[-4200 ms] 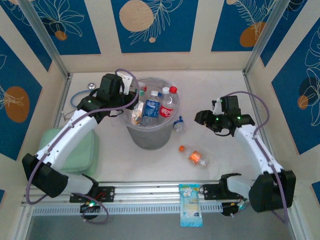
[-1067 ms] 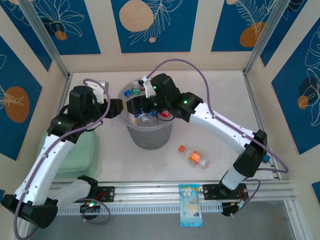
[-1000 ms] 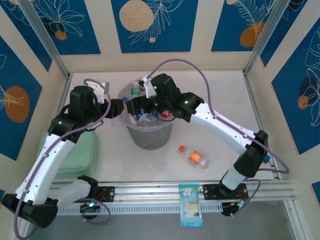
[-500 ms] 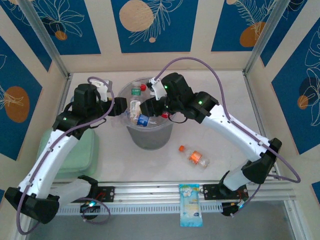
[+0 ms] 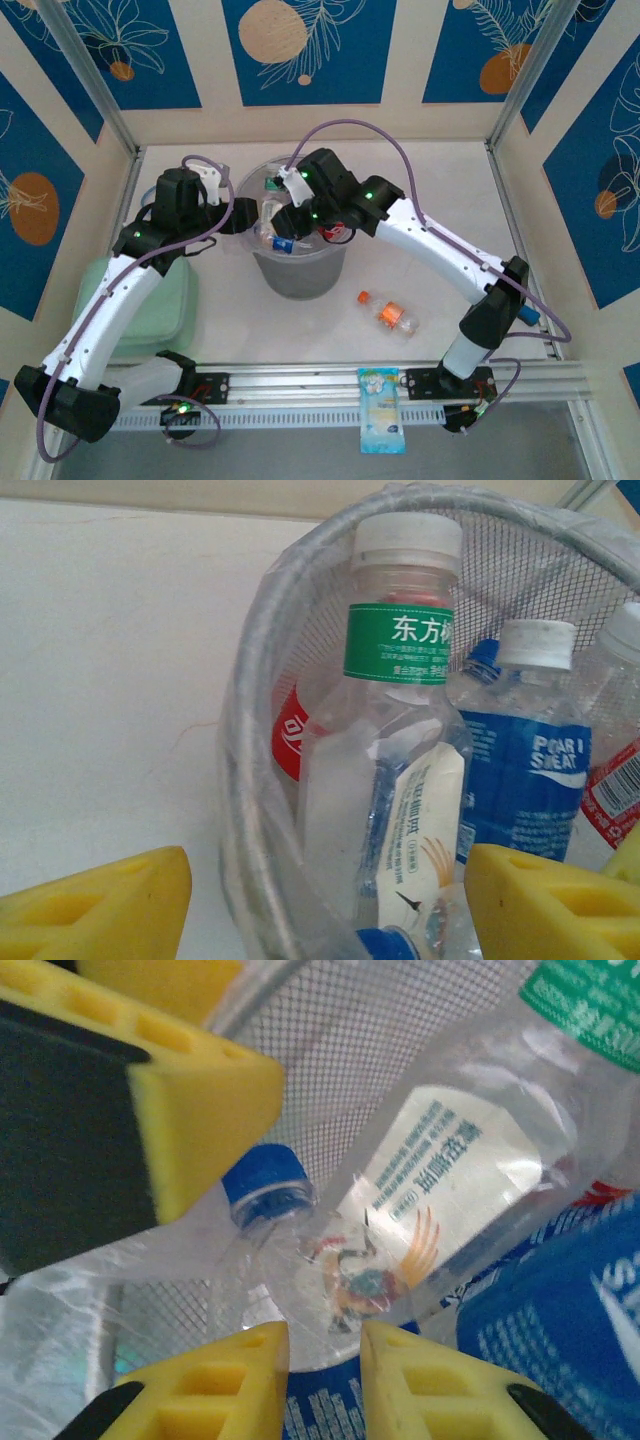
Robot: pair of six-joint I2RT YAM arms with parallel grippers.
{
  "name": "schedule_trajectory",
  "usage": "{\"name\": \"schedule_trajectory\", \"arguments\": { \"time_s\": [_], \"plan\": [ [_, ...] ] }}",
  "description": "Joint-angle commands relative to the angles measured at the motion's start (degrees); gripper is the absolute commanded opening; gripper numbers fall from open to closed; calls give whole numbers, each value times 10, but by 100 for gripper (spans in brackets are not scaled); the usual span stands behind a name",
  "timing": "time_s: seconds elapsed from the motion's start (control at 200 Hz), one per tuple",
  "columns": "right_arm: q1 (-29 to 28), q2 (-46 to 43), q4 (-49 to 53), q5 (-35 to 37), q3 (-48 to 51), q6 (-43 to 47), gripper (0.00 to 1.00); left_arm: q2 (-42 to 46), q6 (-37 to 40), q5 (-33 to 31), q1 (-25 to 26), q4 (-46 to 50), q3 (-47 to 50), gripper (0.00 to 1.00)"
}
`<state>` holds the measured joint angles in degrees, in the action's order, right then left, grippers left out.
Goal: Put the plastic bottles in the bin
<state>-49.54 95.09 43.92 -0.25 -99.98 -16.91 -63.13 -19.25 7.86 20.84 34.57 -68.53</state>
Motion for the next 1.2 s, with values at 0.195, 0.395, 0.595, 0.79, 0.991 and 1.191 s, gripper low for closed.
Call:
{"name": "schedule_trajectory", "arguments": {
  "time_s": [0.195,0.395,0.595,0.79,0.991,1.191],
  "plan": [
    [22,-122,-10,3,-15,18,41,-2,1,15,-6,-11,-11,72],
    [95,-270,31,60,105,16,52,-5,8,16,-6,-8,-16,72],
    [248,-377,127,116,203,16,60,-7,7,16,-6,-14,-15,71],
    [320,-415,156,106,308,-10,75,-12,5,19,-6,-19,-15,71],
    [312,-367,205,42,368,-95,98,-14,10,18,-6,-15,-19,70],
    [284,-301,227,7,425,-150,99,-10,11,18,-6,-15,-16,70]
  ]
}}
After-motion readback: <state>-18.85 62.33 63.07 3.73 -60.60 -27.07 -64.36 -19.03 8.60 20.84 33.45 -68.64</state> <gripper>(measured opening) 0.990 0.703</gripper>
